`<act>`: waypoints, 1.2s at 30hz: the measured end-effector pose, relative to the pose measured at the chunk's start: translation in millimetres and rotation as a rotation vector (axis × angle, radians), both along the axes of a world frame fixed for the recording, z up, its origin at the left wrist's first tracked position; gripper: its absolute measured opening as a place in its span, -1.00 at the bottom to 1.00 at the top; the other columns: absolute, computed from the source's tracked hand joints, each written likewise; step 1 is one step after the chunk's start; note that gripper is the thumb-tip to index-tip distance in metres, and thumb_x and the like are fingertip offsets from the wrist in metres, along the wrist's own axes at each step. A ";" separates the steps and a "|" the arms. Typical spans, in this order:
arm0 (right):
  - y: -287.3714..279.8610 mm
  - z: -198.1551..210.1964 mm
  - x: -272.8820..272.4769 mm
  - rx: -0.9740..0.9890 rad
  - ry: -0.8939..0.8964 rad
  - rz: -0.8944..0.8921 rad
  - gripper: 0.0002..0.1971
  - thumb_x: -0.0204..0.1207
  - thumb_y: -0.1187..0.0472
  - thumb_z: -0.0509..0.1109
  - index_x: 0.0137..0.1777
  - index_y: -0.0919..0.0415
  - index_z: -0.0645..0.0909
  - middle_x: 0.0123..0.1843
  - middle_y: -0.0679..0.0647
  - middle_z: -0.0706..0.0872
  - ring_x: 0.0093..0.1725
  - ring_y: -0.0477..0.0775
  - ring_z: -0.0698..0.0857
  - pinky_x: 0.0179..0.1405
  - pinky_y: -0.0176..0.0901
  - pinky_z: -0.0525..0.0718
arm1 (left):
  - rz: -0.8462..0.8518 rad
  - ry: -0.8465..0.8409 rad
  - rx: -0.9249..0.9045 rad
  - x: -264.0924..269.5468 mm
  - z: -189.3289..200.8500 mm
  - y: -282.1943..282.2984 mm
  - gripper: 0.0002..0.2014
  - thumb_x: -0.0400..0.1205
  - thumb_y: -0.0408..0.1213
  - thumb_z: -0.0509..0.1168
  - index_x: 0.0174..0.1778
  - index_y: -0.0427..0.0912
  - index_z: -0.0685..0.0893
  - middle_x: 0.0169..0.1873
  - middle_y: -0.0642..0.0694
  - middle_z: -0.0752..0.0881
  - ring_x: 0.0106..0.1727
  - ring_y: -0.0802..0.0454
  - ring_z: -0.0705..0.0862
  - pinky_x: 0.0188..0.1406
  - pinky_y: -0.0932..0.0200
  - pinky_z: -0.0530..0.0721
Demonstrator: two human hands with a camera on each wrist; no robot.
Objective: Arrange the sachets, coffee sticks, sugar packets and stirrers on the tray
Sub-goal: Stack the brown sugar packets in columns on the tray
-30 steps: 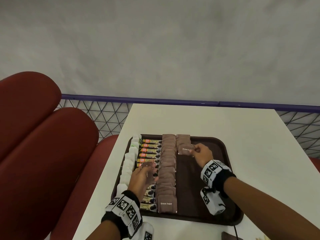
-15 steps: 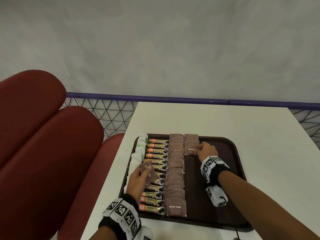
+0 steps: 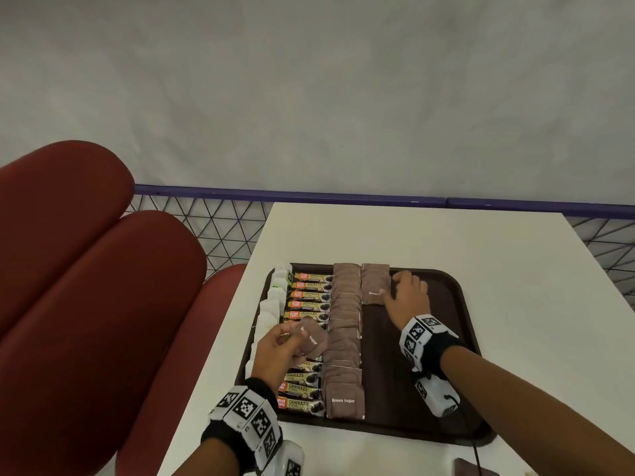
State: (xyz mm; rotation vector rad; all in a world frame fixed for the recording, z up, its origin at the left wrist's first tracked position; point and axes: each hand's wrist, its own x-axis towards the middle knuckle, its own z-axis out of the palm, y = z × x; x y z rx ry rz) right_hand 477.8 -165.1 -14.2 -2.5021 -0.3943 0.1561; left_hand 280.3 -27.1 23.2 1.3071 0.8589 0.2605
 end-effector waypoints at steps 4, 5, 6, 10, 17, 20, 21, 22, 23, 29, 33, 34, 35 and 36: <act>-8.4 11.4 -28.9 0.258 0.062 0.192 -0.73 0.50 0.17 0.39 0.16 0.18 0.50 0.05 0.06 0.53 0.20 0.08 0.43 0.23 -0.07 0.49 | 0.019 -0.080 0.019 3.4 5.9 -10.7 -0.90 0.58 -0.47 0.31 -0.10 -0.18 0.64 -0.11 -0.08 0.74 -0.09 0.07 0.68 -0.18 0.23 0.60; -10.5 14.5 -37.4 0.315 0.095 0.252 -0.74 0.50 0.17 0.41 0.15 0.16 0.51 0.01 0.01 0.52 0.16 0.03 0.44 0.18 -0.14 0.50 | 0.029 -0.095 0.036 4.4 7.1 -13.0 -0.88 0.57 -0.46 0.32 -0.12 -0.14 0.65 -0.11 -0.07 0.73 -0.07 0.08 0.67 -0.15 0.23 0.58; -12.3 18.4 -45.3 0.349 0.122 0.317 -0.73 0.49 0.17 0.42 0.16 0.15 0.51 0.00 -0.01 0.51 0.12 -0.03 0.44 0.11 -0.24 0.48 | 0.038 -0.108 0.047 5.4 8.1 -15.0 -0.87 0.56 -0.46 0.34 -0.13 -0.12 0.65 -0.11 -0.06 0.73 -0.06 0.09 0.66 -0.13 0.24 0.56; -13.6 28.7 -70.3 0.332 0.241 0.542 -0.60 0.49 0.16 0.43 0.30 0.18 0.49 0.07 -0.05 0.53 0.03 -0.27 0.48 -0.07 -0.57 0.42 | 0.000 -0.148 0.036 9.2 10.3 -24.7 -0.89 0.57 -0.45 0.33 -0.11 -0.15 0.63 -0.16 -0.04 0.74 -0.11 0.10 0.67 -0.21 0.31 0.56; -10.3 24.5 -72.4 0.444 0.201 0.395 -0.91 0.49 0.24 0.42 -0.03 0.18 0.63 -0.04 0.18 0.64 0.04 0.17 0.59 0.09 -0.07 0.57 | -0.051 -0.108 0.047 8.1 6.8 -31.6 -0.79 0.56 -0.52 0.32 0.02 -0.17 0.61 -0.09 -0.08 0.76 -0.06 0.06 0.70 -0.19 0.31 0.62; -12.2 22.5 -55.0 0.331 0.082 0.265 -0.86 0.50 0.20 0.41 -0.01 0.25 0.66 -0.08 0.02 0.57 0.03 0.03 0.46 -0.05 -0.24 0.40 | -0.013 -0.097 0.010 1.7 4.2 -24.2 -0.69 0.56 -0.52 0.32 0.18 -0.15 0.59 -0.02 -0.05 0.75 0.05 0.10 0.69 -0.01 0.23 0.63; -13.1 19.2 -45.9 0.296 0.090 0.207 -0.85 0.51 0.19 0.41 0.00 0.25 0.67 -0.08 0.04 0.61 0.05 0.07 0.49 -0.03 -0.21 0.41 | -0.011 -0.086 0.015 -1.1 3.2 -21.1 -0.68 0.56 -0.50 0.32 0.20 -0.13 0.59 0.00 -0.04 0.75 0.09 0.09 0.68 0.02 0.22 0.63; -13.6 14.9 -35.9 0.281 0.126 0.139 -0.84 0.51 0.19 0.40 0.01 0.25 0.67 -0.06 0.10 0.66 0.08 0.14 0.54 0.00 -0.17 0.46 | -0.013 -0.078 0.021 -4.0 2.0 -18.1 -0.67 0.56 -0.49 0.33 0.22 -0.12 0.59 0.02 -0.05 0.75 0.12 0.07 0.68 0.02 0.22 0.63; -13.5 11.2 -26.3 0.261 0.173 0.073 -0.83 0.51 0.18 0.40 0.03 0.25 0.67 -0.03 0.17 0.70 0.10 0.21 0.59 0.04 -0.12 0.51 | -0.016 -0.072 0.026 -7.1 1.2 -15.0 -0.67 0.56 -0.48 0.34 0.22 -0.13 0.60 0.04 -0.06 0.75 0.14 0.06 0.68 0.01 0.23 0.62; -7.3 5.5 5.6 -0.008 0.290 -0.021 -0.93 0.52 0.19 0.35 -0.16 0.16 0.58 -0.03 0.24 0.72 0.01 0.25 0.67 0.02 -0.06 0.60 | -0.016 -0.046 0.029 -19.6 -2.1 -2.9 -0.71 0.55 -0.48 0.34 0.17 -0.17 0.66 0.04 -0.12 0.77 0.09 0.04 0.71 0.00 0.21 0.62; -0.5 1.3 9.9 -0.129 0.290 -0.026 -0.90 0.54 0.16 0.32 -0.03 0.15 0.62 0.11 0.25 0.72 0.15 0.29 0.66 0.11 -0.07 0.57 | -0.027 -0.044 0.018 -23.8 -3.8 2.9 -0.70 0.55 -0.49 0.35 0.18 -0.19 0.66 0.00 -0.11 0.79 0.04 0.04 0.74 -0.07 0.22 0.62; 1.1 0.0 9.5 -0.163 0.276 -0.019 -0.84 0.54 0.14 0.31 0.04 0.17 0.62 0.12 0.25 0.72 0.16 0.30 0.65 0.13 -0.06 0.56 | -0.034 -0.043 0.017 -24.2 -4.1 3.9 -0.70 0.55 -0.49 0.35 0.17 -0.18 0.66 -0.01 -0.11 0.80 0.04 0.04 0.74 -0.08 0.23 0.62; 2.3 -1.1 8.8 -0.187 0.263 -0.015 -0.80 0.54 0.14 0.30 0.10 0.18 0.61 0.14 0.26 0.71 0.16 0.30 0.65 0.13 -0.05 0.56 | -0.041 -0.040 0.017 -24.5 -4.6 4.7 -0.70 0.54 -0.49 0.35 0.17 -0.17 0.66 -0.01 -0.11 0.80 0.05 0.04 0.74 -0.09 0.24 0.62; 3.6 -2.5 7.7 -0.202 0.258 -0.014 -0.76 0.54 0.13 0.30 0.15 0.19 0.58 0.16 0.28 0.69 0.17 0.32 0.63 0.14 -0.04 0.56 | -0.048 -0.038 0.016 -24.8 -5.3 5.4 -0.70 0.54 -0.49 0.35 0.17 -0.16 0.66 -0.01 -0.11 0.80 0.05 0.04 0.74 -0.09 0.24 0.62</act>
